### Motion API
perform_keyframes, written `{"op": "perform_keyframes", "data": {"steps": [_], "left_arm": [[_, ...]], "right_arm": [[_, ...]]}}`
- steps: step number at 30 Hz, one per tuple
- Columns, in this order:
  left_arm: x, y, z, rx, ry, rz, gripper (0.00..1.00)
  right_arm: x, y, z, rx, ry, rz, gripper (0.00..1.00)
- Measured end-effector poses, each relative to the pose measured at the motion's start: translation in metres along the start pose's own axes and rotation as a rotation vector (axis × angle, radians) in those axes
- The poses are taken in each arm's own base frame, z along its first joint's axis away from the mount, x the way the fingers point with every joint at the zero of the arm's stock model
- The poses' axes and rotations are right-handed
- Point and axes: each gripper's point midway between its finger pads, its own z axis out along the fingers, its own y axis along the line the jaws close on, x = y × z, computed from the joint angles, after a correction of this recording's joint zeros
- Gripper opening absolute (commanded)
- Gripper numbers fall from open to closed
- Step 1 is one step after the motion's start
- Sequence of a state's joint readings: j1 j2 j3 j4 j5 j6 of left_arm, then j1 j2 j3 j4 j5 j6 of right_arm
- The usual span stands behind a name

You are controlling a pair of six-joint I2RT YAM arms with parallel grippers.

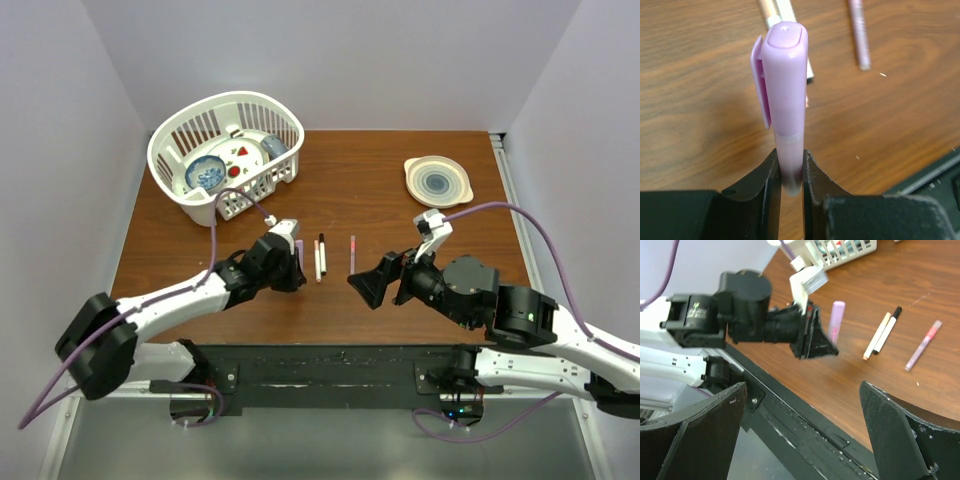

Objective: Insert the pens into the pen caps

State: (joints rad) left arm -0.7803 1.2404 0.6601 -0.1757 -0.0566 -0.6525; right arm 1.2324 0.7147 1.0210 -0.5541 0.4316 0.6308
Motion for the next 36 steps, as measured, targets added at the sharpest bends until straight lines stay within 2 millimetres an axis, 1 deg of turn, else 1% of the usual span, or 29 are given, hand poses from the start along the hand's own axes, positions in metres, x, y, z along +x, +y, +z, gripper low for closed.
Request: {"op": "perform_keyframes", "data": {"steps": [1,5,6,9,10,13,17,23,24,25,26,27,29,30,31,33,36], "left_arm": [[0.000,0.004,0.005,-0.022,0.013,-0.007,0.07],[-0.002,0.017,0.023,-0.084,0.047,-0.045,0.12],[-0.001,0.021,0.027,-0.098,0.056,-0.052,0.15],[0.004,0.031,0.035,-0.132,0.090,-0.073,0.18],[0.007,0.033,0.037,-0.143,0.104,-0.079,0.22],[0.011,0.037,0.041,-0.162,0.132,-0.093,0.28],[0.015,0.038,0.045,-0.166,0.159,-0.099,0.29],[0.024,0.040,0.045,-0.173,0.200,-0.102,0.35],[0.024,0.040,0.044,-0.172,0.202,-0.102,0.38],[0.025,0.040,0.044,-0.173,0.207,-0.104,0.43],[0.024,0.039,0.043,-0.171,0.208,-0.104,0.51],[0.024,0.039,0.041,-0.169,0.207,-0.105,0.64],[0.018,0.034,0.034,-0.149,0.194,-0.106,0.73],[0.012,0.030,0.028,-0.131,0.177,-0.107,0.77],[0.006,0.024,0.022,-0.108,0.157,-0.105,0.78],[-0.014,0.008,0.003,-0.034,0.087,-0.097,0.79],[-0.048,-0.021,-0.035,0.105,-0.048,-0.067,0.80]], "right_arm": [[0.003,0.000,0.001,0.002,0.007,0.000,0.99],[0.008,-0.002,0.003,0.008,0.019,0.005,0.98],[0.008,-0.002,0.003,0.007,0.019,0.008,0.98],[0.008,-0.002,0.003,0.007,0.019,0.014,0.98],[0.008,-0.002,0.003,0.008,0.020,0.016,0.98],[0.009,-0.003,0.003,0.012,0.024,0.020,0.98],[0.010,-0.004,0.001,0.013,0.025,0.024,0.99],[0.009,-0.005,-0.001,0.011,0.020,0.034,0.98],[0.009,-0.005,-0.002,0.011,0.021,0.036,0.98],[0.010,-0.005,-0.002,0.012,0.021,0.038,0.98],[0.010,-0.005,-0.001,0.013,0.023,0.039,0.99],[0.010,-0.005,-0.001,0.014,0.024,0.039,0.99],[0.011,-0.006,-0.001,0.015,0.026,0.038,0.99],[0.011,-0.006,-0.001,0.016,0.026,0.038,0.99],[0.011,-0.006,-0.001,0.017,0.028,0.037,0.99],[0.013,-0.007,0.000,0.025,0.033,0.033,0.99],[0.015,-0.009,0.002,0.040,0.039,0.032,0.99]]}}
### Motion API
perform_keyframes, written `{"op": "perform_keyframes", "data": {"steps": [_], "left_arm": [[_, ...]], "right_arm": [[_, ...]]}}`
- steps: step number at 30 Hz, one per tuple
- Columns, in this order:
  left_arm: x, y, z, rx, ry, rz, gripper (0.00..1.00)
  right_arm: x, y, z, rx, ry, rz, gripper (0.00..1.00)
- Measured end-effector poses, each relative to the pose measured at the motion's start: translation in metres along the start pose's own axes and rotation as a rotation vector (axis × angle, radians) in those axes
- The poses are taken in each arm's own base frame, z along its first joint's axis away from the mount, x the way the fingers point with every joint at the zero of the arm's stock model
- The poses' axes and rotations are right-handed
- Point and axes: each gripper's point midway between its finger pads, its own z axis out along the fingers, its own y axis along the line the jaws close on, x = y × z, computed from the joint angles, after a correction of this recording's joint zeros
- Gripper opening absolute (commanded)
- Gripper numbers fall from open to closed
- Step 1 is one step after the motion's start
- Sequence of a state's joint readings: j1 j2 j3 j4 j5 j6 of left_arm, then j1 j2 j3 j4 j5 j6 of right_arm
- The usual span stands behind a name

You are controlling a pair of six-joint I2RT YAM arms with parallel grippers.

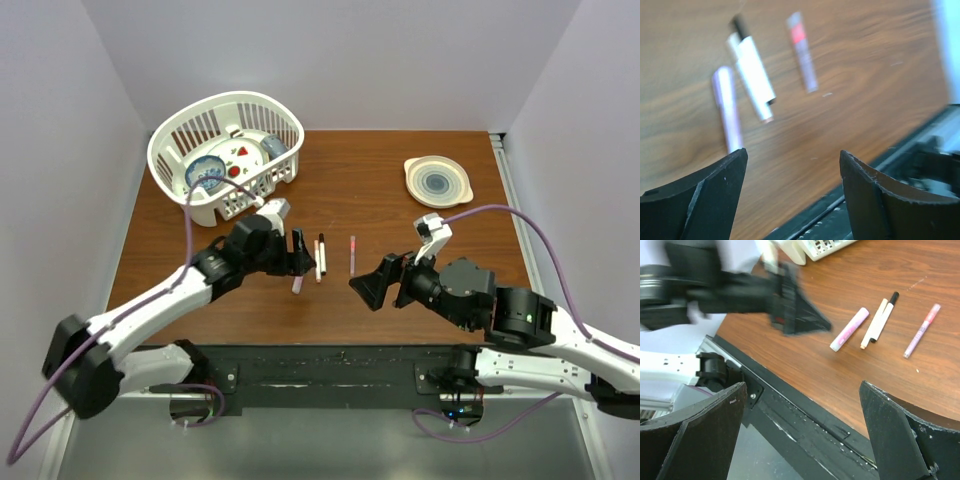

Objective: Insert the pens into the pen caps

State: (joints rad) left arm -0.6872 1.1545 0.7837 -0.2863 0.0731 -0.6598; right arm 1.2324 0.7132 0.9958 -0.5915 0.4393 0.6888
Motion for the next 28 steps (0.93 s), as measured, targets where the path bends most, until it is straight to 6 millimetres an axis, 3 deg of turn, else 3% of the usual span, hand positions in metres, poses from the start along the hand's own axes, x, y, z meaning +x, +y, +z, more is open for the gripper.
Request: {"op": "perform_keyframes", "data": {"steps": [3,6,10,15,20,28], "left_arm": [[-0.025,-0.029,-0.037,0.132,-0.121,0.043,0.80],[-0.034,-0.049,-0.069,0.258,-0.213,0.084,0.81],[-0.028,-0.063,-0.106,0.411,-0.309,0.131,0.81],[-0.026,-0.069,-0.135,0.513,-0.426,0.178,0.82],[-0.032,-0.073,-0.145,0.538,-0.482,0.199,0.82],[-0.029,-0.069,-0.130,0.508,-0.438,0.189,0.82]], "right_arm": [[0.003,-0.005,0.001,0.027,0.005,0.010,0.99],[0.009,-0.013,0.004,0.073,0.018,0.027,0.99],[0.020,-0.020,0.014,0.134,0.049,0.026,0.99],[0.032,-0.023,0.025,0.174,0.091,0.014,0.99],[0.030,-0.020,0.027,0.165,0.082,0.023,0.99],[0.027,-0.014,0.031,0.136,0.059,0.034,0.99]]}}
